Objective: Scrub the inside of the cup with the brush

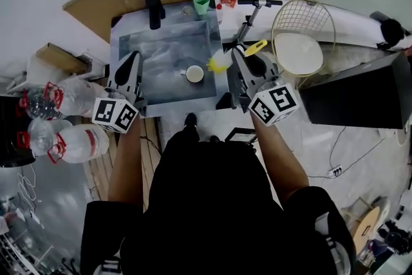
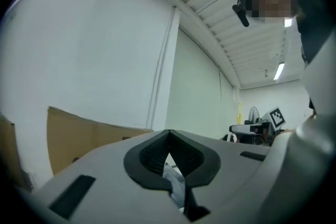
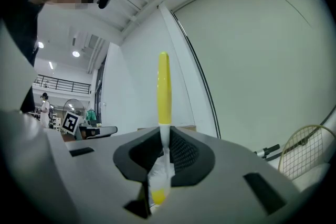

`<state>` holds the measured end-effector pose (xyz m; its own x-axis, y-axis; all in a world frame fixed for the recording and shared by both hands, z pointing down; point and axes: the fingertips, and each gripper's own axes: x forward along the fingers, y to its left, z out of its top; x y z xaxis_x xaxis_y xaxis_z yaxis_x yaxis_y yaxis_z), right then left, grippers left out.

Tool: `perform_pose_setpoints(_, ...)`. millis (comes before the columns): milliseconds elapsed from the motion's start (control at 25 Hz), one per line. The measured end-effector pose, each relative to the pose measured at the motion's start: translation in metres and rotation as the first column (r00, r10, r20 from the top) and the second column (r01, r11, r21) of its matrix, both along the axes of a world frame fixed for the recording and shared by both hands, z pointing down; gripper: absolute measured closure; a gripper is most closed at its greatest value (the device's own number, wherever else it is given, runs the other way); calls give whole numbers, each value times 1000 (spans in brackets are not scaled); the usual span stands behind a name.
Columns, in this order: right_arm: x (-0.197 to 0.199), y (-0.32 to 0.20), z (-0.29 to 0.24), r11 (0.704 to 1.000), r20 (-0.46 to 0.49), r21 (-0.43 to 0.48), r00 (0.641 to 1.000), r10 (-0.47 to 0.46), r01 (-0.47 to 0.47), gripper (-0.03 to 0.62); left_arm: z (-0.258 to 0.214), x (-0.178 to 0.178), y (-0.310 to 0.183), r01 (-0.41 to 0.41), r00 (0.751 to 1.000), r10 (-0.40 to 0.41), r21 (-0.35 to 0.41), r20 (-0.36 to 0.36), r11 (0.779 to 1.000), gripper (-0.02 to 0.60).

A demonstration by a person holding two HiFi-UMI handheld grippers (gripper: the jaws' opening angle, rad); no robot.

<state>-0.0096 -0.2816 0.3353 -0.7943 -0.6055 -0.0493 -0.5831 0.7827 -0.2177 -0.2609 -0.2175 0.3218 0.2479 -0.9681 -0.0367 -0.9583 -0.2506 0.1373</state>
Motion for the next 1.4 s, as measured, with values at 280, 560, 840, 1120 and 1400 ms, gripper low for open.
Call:
perform_pose_setpoints(280, 35, 29, -24, 999, -5, 43, 1000, -22, 22, 546, -22, 15, 76, 190, 980, -192, 35, 44, 981, 566)
perform_pose_setpoints(560, 55, 61, -11, 999, 22, 54, 1000, 2, -3, 546, -8, 20, 143, 340, 940, -339, -3, 35, 941, 566)
perform_pose_setpoints(840, 65, 101, 2, 1000, -6, 28, 1000, 14, -14, 546, 1, 29, 189, 361, 932, -361, -23, 19, 932, 566)
perform_pose_setpoints(1120, 67, 158, -5, 999, -1, 23, 999, 38, -38, 546, -4, 45, 227, 298, 954, -297, -8, 39, 955, 566)
perform_pose_setpoints(1400, 78, 242, -17, 994, -35, 53, 995, 96, -94, 546, -13, 49, 308, 267, 959, -267, 20, 92, 964, 566)
